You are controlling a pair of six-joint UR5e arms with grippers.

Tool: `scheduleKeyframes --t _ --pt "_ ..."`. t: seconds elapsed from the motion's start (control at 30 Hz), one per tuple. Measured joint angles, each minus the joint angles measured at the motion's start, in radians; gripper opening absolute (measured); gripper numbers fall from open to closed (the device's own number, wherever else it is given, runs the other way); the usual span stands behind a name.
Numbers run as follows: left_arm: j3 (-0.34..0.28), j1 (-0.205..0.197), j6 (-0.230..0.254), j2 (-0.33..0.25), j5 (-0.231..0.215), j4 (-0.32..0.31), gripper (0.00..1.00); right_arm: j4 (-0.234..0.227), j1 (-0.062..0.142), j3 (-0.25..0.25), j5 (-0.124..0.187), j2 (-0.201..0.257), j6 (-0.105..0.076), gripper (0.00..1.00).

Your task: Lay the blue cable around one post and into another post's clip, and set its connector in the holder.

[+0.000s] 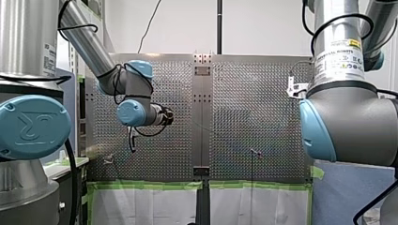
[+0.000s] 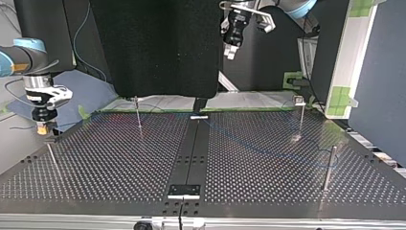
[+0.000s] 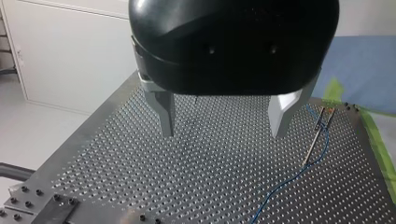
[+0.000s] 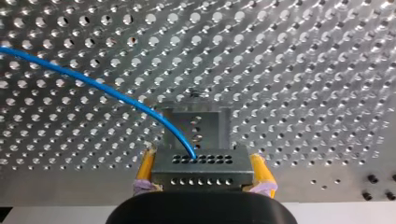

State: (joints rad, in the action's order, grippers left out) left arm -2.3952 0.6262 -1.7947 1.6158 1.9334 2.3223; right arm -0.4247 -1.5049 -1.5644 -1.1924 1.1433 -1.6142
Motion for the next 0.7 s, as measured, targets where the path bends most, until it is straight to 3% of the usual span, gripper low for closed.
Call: scheduleKeyframes --t 0.23,0.57,0.7 --pt "0.007 -0.006 0.000 0.000 0.000 0.010 1.00 -0.004 0.015 0.012 0.064 -0.016 0.001 0.00" --pt "0.014 -0.006 0.000 0.000 0.000 0.015 1.00 0.014 0.017 0.047 0.146 -0.033 0.001 0.00" --pt "0.015 -0.008 0.000 0.000 0.000 0.016 1.00 0.014 0.017 0.051 0.164 -0.035 -0.002 0.00"
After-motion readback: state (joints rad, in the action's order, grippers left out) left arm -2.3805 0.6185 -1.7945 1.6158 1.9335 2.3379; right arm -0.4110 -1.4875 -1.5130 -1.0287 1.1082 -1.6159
